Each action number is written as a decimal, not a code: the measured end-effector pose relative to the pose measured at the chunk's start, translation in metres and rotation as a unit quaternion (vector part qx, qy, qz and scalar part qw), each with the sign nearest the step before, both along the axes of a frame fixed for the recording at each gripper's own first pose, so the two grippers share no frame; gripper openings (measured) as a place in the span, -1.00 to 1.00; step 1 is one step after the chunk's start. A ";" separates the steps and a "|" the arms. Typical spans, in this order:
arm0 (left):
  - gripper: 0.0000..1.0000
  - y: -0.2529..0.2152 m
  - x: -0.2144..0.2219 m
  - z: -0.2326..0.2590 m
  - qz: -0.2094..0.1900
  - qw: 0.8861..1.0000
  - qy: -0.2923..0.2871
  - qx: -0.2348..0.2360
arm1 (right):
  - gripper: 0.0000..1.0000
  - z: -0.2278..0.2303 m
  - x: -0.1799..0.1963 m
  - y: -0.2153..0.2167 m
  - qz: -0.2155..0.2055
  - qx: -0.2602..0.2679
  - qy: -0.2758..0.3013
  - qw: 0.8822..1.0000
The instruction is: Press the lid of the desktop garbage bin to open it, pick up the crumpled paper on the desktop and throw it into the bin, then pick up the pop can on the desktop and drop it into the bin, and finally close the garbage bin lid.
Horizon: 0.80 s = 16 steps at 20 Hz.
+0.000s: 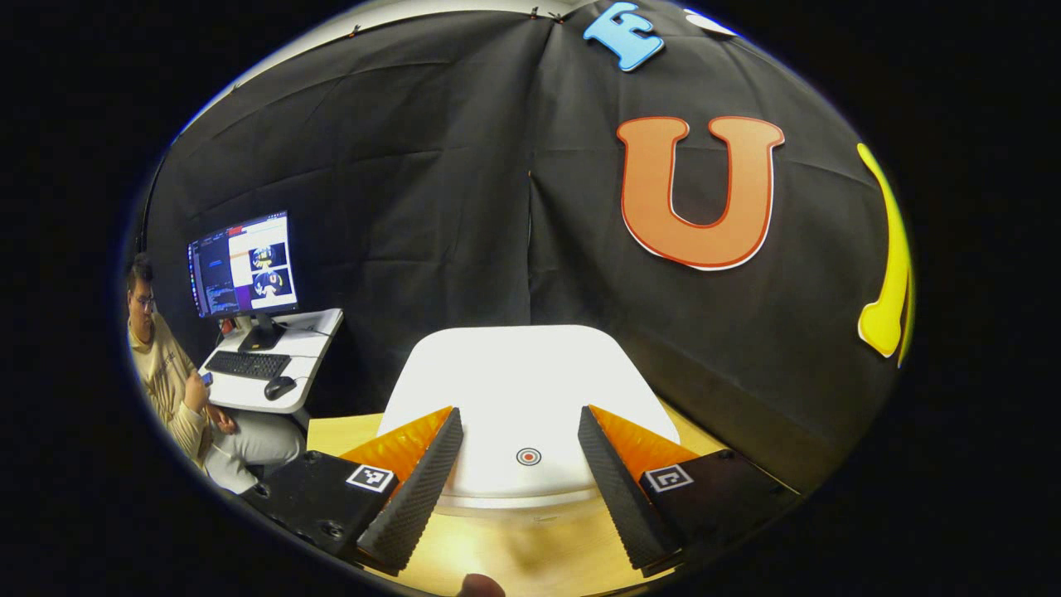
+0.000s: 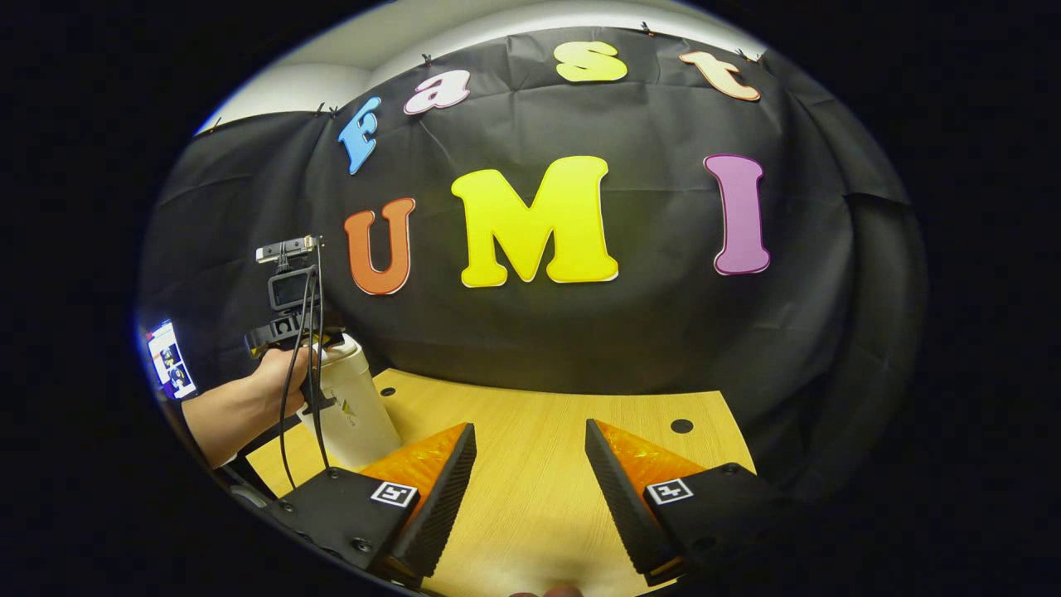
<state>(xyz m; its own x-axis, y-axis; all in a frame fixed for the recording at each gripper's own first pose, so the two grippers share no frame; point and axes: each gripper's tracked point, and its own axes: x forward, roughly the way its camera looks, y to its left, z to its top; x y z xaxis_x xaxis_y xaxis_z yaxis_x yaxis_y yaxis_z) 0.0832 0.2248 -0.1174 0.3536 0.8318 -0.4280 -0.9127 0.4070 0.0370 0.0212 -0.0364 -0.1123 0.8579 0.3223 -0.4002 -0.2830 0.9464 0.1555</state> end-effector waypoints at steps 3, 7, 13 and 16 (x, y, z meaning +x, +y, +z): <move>0.88 -0.002 0.003 0.002 0.001 1.000 0.012 0.023 | 0.69 -0.007 0.001 -0.002 0.002 0.006 0.004 1.000; 0.87 -0.002 0.003 -0.001 -0.008 0.999 -0.008 0.053 | 0.69 -0.015 0.002 -0.006 0.005 0.009 0.013 1.000; 0.84 -0.006 0.001 -0.005 -0.014 0.998 -0.011 0.064 | 0.70 -0.017 0.003 -0.011 0.015 0.008 0.012 1.000; 0.82 -0.004 0.002 0.000 -0.017 0.996 -0.023 0.082 | 0.70 -0.015 0.002 -0.007 0.020 0.009 0.008 1.000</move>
<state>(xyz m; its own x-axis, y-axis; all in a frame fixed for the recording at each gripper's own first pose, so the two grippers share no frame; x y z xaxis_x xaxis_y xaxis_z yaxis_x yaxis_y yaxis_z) 0.0850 0.2210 -0.1177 0.3983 0.8765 -0.2704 -0.9008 0.4293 0.0646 0.0234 -0.0439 -0.1273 0.8376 0.3640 -0.4073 -0.3184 0.9312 0.1774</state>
